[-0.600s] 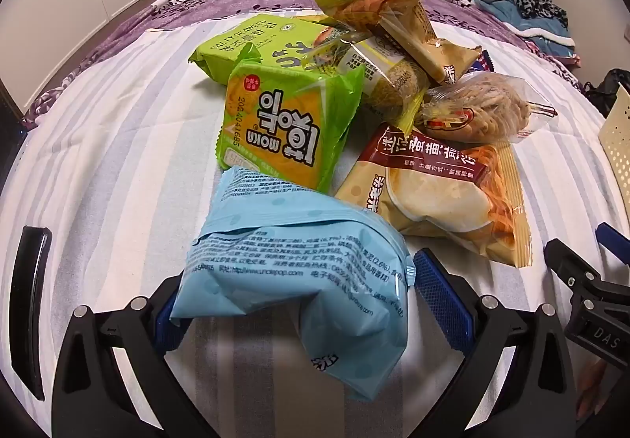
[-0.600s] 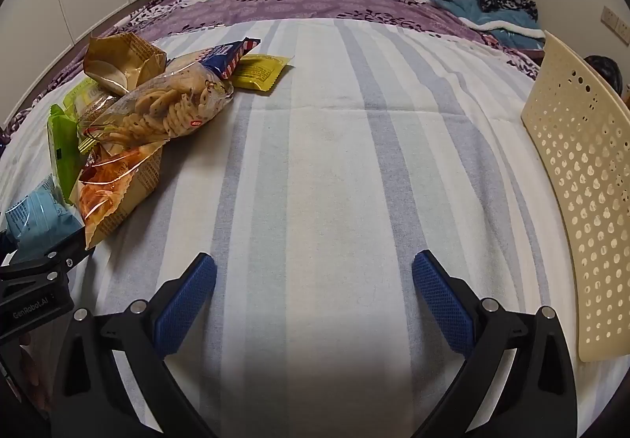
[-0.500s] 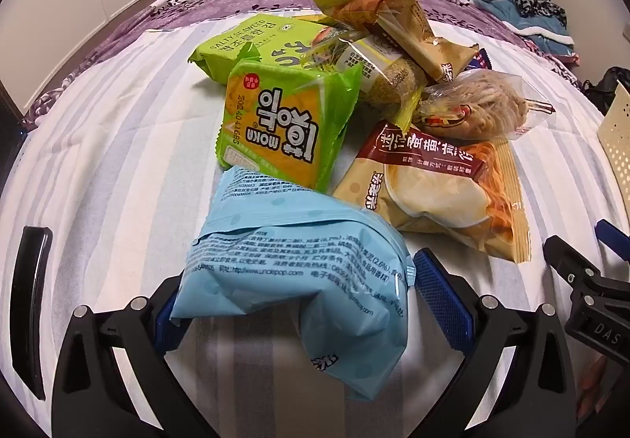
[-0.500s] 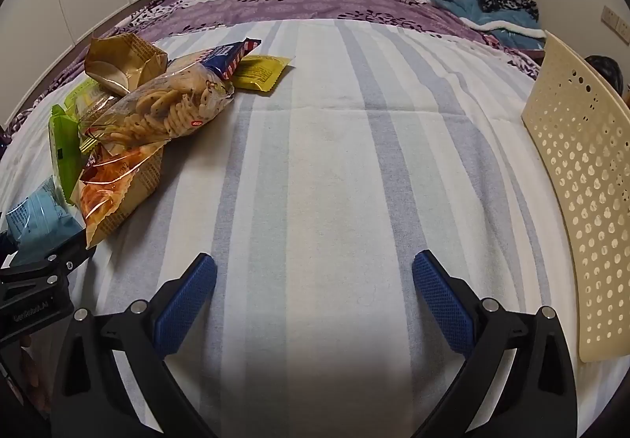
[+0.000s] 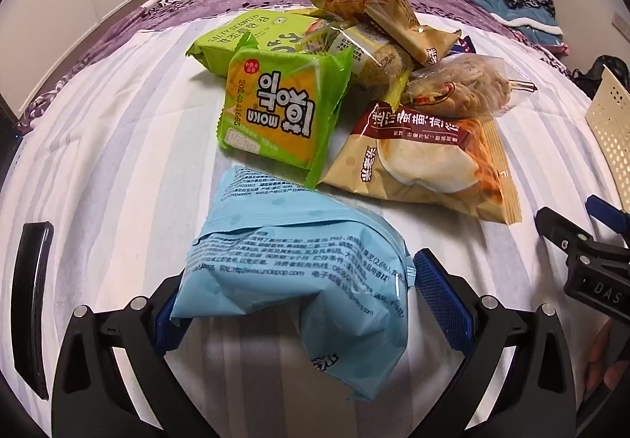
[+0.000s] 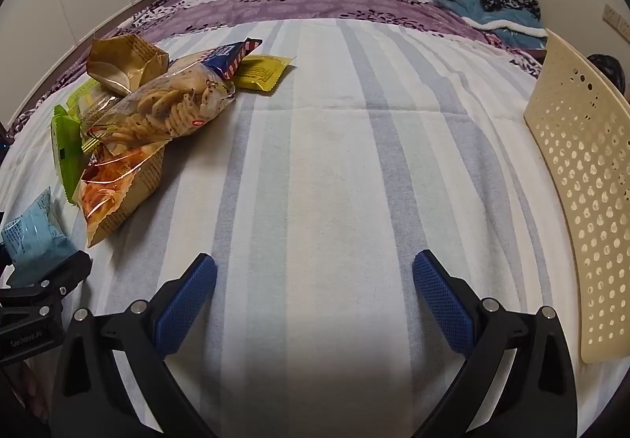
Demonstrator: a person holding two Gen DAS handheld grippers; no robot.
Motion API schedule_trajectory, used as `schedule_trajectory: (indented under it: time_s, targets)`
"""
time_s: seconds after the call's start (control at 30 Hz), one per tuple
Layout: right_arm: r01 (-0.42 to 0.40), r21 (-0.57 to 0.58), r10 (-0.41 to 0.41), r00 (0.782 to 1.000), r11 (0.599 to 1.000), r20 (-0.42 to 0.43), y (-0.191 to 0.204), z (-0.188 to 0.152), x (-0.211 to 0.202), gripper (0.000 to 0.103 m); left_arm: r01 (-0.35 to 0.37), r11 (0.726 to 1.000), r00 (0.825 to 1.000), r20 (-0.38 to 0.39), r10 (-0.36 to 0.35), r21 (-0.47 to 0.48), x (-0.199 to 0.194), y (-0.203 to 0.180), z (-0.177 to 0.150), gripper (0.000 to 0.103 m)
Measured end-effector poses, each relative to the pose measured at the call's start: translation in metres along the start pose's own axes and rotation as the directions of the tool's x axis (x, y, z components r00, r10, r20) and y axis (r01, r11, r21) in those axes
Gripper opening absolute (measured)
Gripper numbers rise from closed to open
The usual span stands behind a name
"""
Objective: Organize snacks
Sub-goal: 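Hold the light blue snack bag in the left gripper above the pile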
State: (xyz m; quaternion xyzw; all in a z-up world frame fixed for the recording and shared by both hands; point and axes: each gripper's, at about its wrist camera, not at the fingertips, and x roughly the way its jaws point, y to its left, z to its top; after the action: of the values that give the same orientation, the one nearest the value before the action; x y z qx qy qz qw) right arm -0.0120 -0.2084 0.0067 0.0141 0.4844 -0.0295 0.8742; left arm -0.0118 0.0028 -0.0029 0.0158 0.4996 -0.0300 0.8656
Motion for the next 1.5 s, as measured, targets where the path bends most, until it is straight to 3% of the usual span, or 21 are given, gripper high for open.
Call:
schedule_trajectory:
  time_s: [1.5]
  targets:
    - [-0.01, -0.018, 0.01, 1.0, 1.0, -0.004, 0.0014, -0.0002, -0.0046, 0.098, -0.003, 1.0, 1.0, 0.002, 0.003, 0.002, -0.0021, -0.0014, -0.0022, 0.101]
